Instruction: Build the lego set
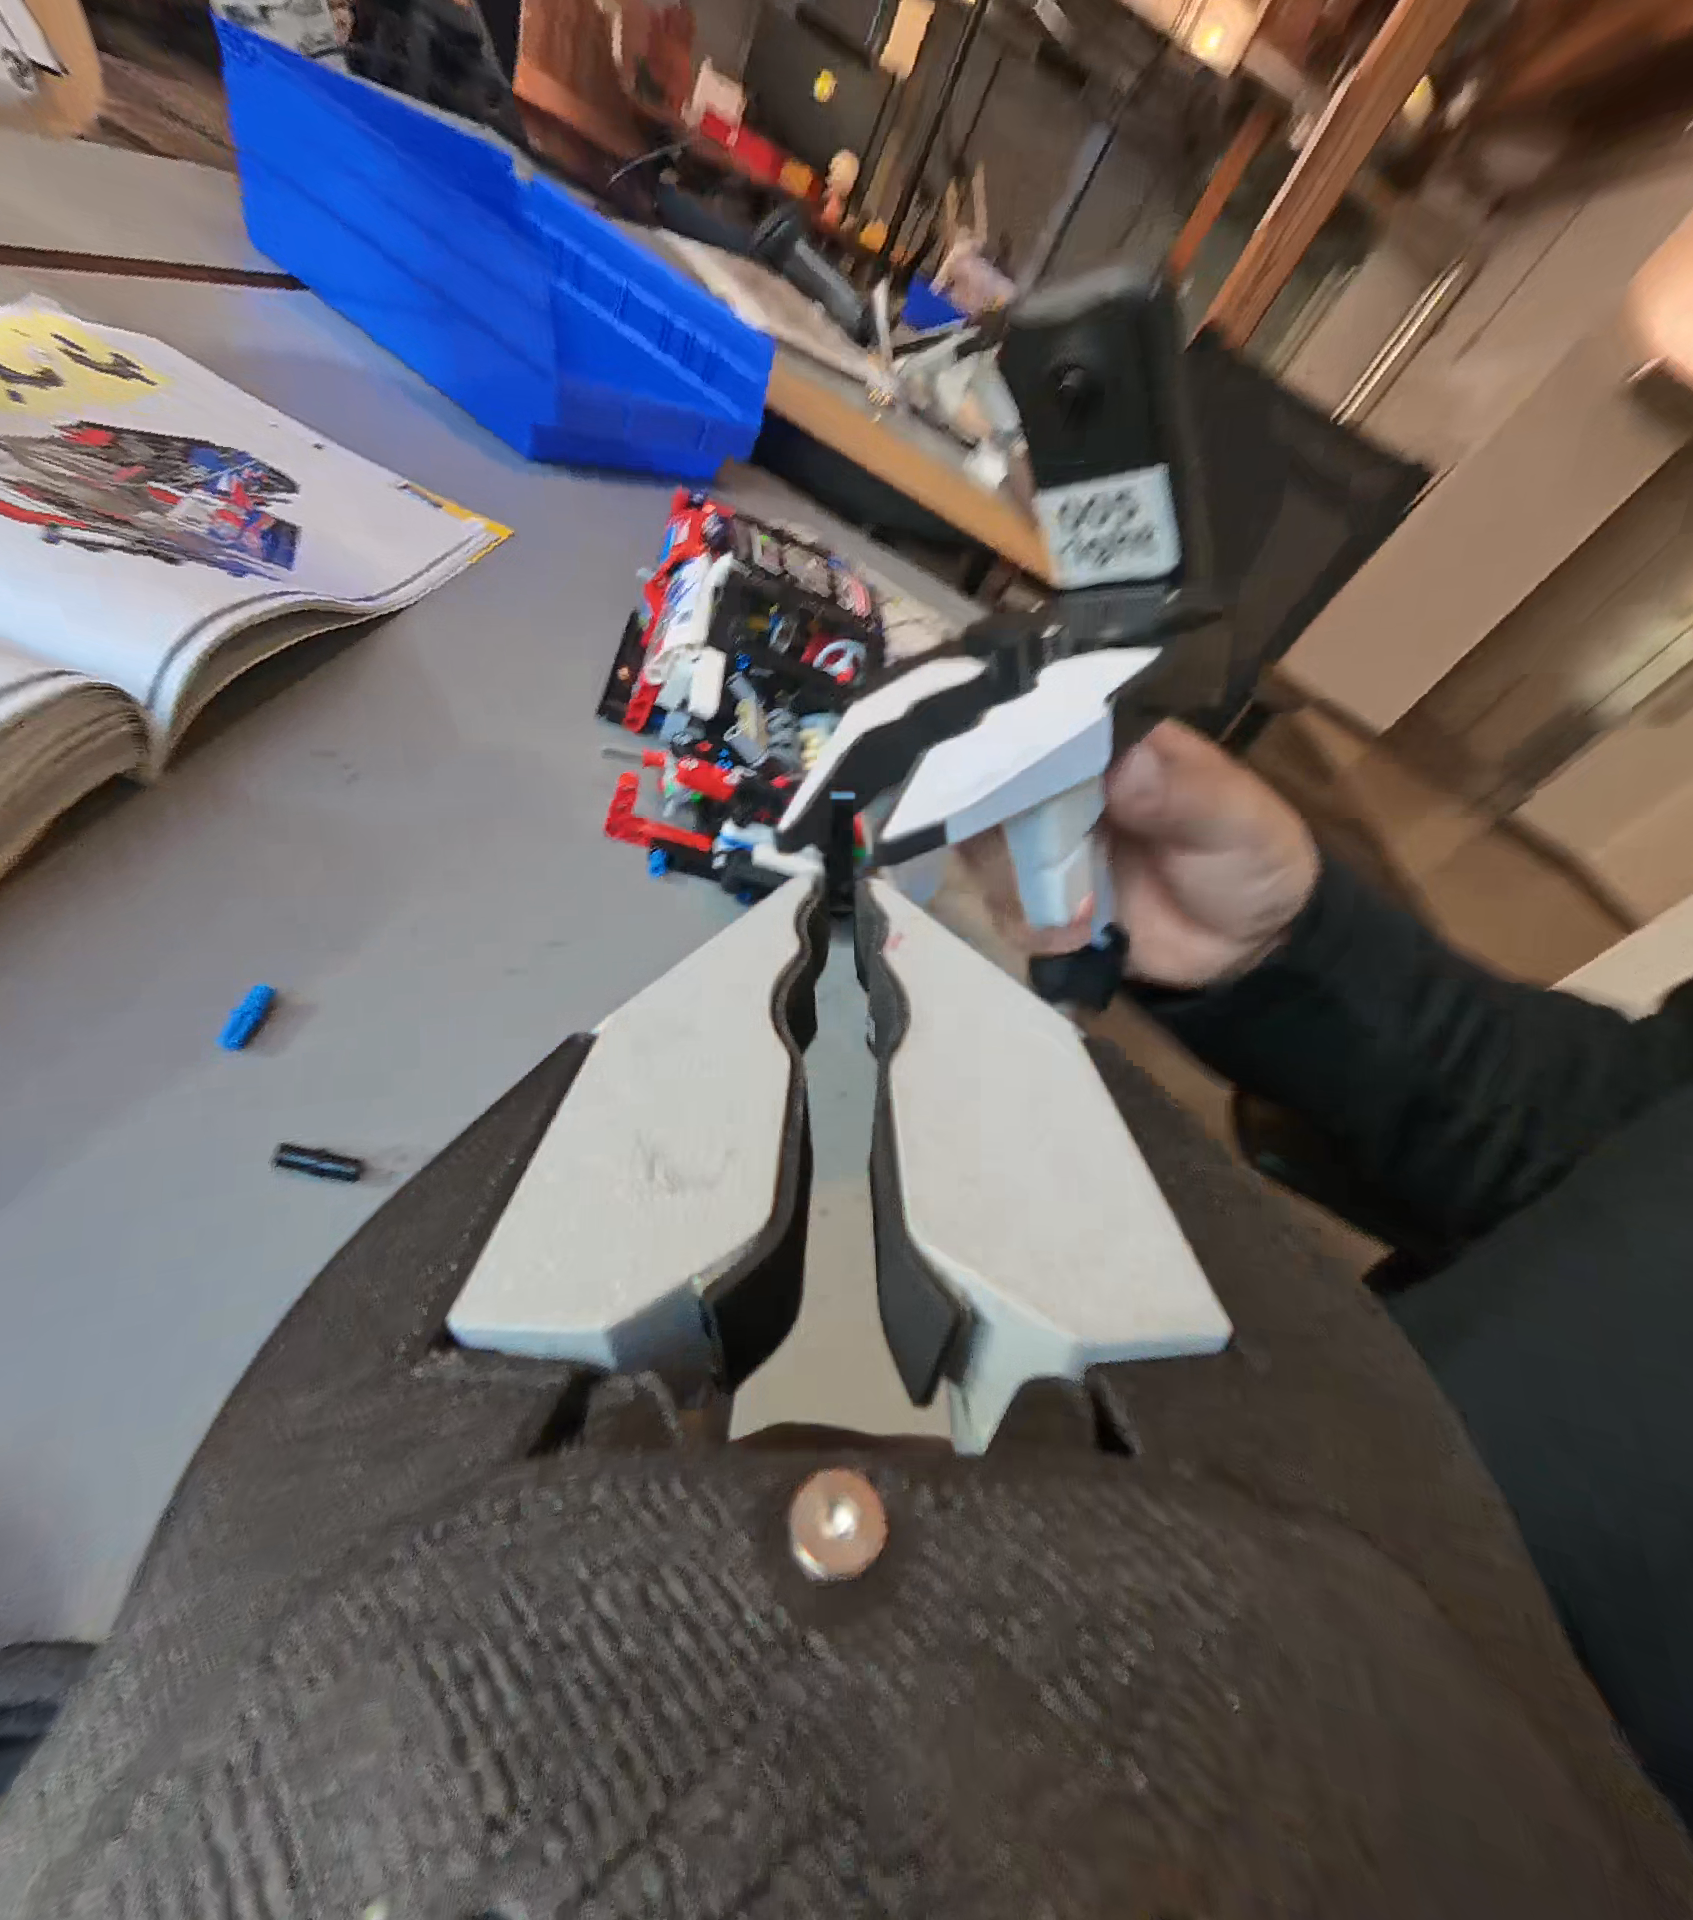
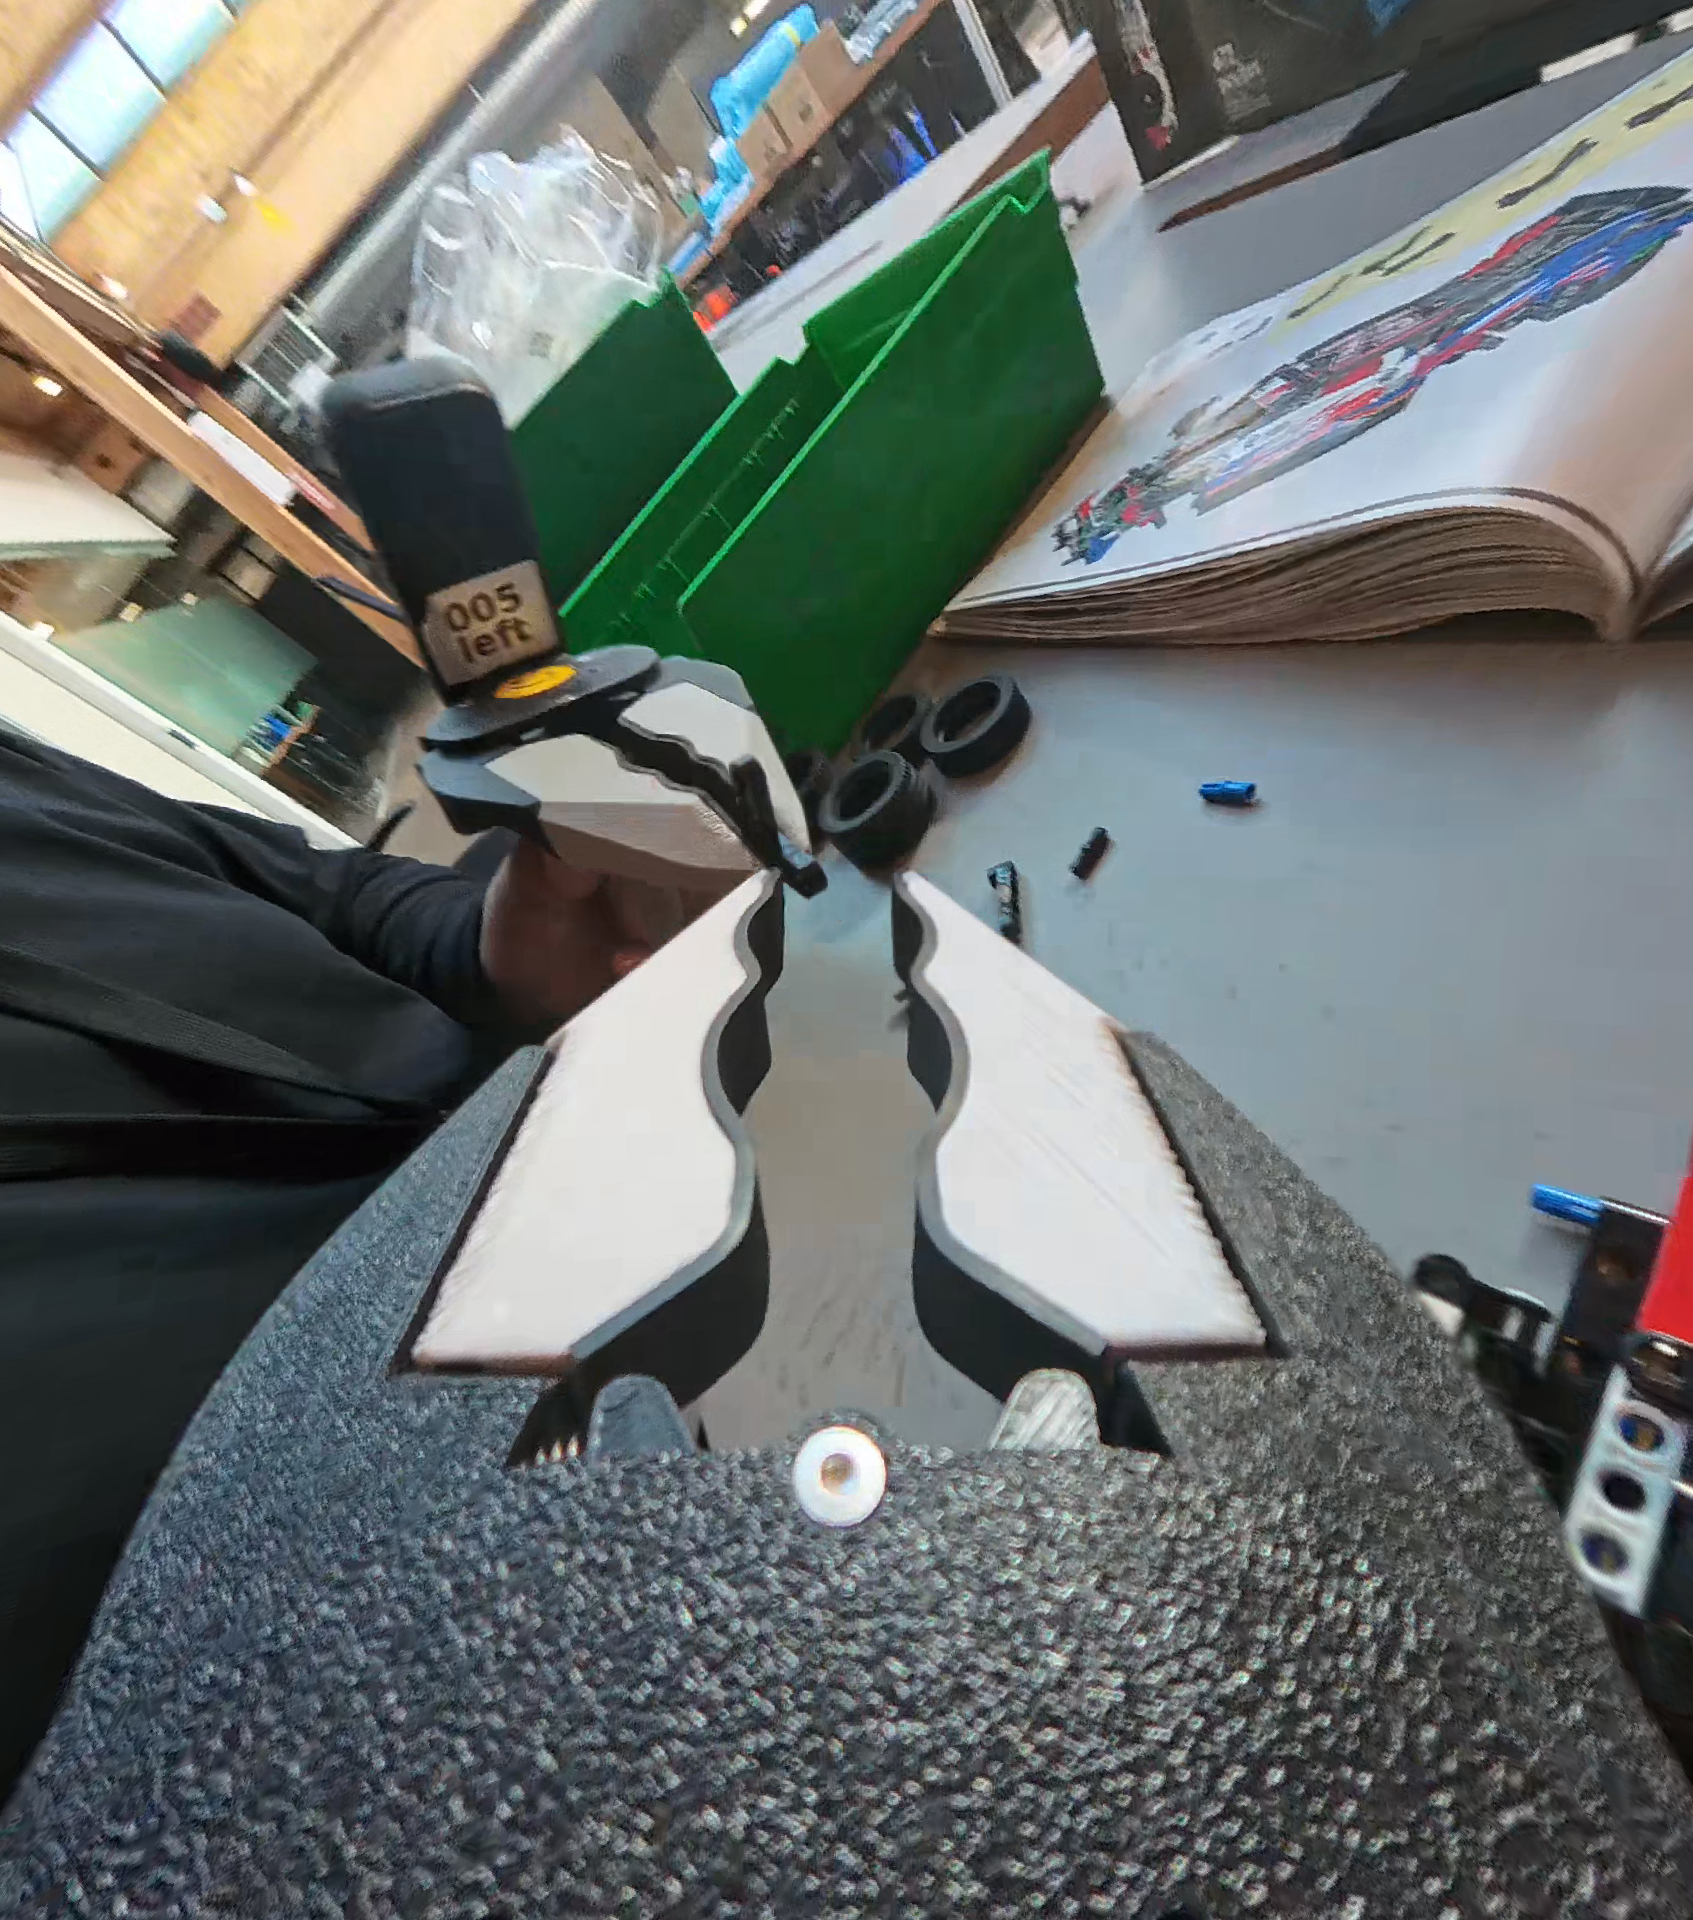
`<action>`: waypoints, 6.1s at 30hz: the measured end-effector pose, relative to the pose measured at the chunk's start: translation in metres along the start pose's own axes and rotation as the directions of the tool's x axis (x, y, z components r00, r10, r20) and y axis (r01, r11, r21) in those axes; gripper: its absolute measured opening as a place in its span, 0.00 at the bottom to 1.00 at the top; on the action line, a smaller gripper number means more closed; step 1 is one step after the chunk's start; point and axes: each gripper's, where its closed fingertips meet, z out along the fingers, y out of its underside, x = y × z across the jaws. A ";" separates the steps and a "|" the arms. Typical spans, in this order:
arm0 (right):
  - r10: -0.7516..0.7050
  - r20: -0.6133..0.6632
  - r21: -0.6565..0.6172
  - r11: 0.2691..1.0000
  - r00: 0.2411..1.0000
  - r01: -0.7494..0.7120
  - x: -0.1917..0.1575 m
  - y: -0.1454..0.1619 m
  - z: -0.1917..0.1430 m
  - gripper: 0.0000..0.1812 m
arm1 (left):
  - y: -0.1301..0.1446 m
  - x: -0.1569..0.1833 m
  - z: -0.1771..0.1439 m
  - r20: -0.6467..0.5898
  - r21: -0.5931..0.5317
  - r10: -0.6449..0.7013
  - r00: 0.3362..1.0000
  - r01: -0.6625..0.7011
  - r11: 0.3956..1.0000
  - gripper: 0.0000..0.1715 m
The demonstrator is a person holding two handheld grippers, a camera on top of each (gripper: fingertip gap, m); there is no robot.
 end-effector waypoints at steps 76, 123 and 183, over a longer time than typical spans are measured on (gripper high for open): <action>-0.478 -0.108 -0.749 0.615 0.871 0.245 0.060 0.074 0.010 0.13 | 0.067 -0.028 -0.075 0.221 -0.359 0.469 0.855 -0.376 0.854 0.17; -0.545 -0.050 -0.670 0.640 0.837 0.377 0.054 0.073 0.017 0.13 | 0.090 -0.060 -0.046 0.266 -0.548 0.364 0.892 -0.171 0.819 0.13; -0.635 0.124 -0.681 0.505 0.762 0.531 0.044 0.081 0.033 0.08 | 0.089 -0.063 -0.045 0.077 -0.655 0.399 0.914 -0.256 0.711 0.09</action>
